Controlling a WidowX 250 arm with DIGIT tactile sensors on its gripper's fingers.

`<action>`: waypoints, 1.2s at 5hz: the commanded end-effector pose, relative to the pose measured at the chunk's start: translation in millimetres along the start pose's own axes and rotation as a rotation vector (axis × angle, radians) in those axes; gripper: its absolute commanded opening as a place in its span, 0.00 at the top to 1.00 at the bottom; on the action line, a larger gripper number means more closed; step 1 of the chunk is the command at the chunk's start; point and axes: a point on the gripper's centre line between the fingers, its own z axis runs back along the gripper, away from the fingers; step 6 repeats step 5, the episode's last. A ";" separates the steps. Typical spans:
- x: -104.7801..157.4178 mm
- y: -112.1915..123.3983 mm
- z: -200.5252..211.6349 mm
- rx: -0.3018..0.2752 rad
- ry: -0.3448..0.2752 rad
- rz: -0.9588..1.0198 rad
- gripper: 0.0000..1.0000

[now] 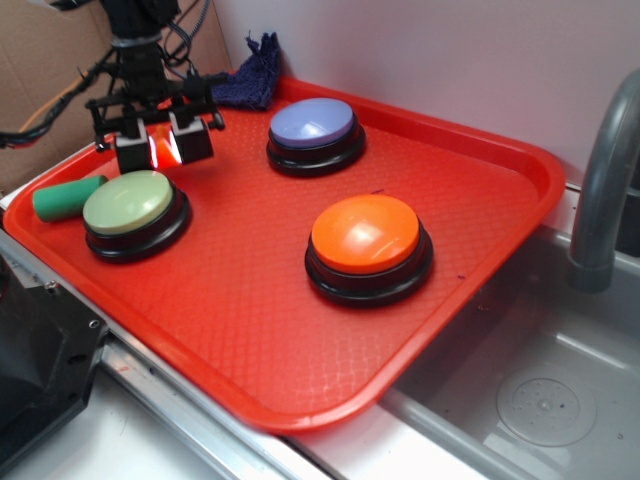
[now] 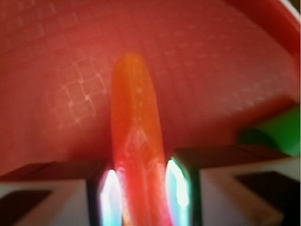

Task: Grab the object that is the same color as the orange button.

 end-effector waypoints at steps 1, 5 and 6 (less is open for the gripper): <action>-25.6 -9.1 104.0 -0.091 -0.213 -0.433 1.00; -81.9 -33.4 131.6 -0.134 -0.182 -0.876 1.00; -81.9 -33.4 131.6 -0.134 -0.182 -0.876 1.00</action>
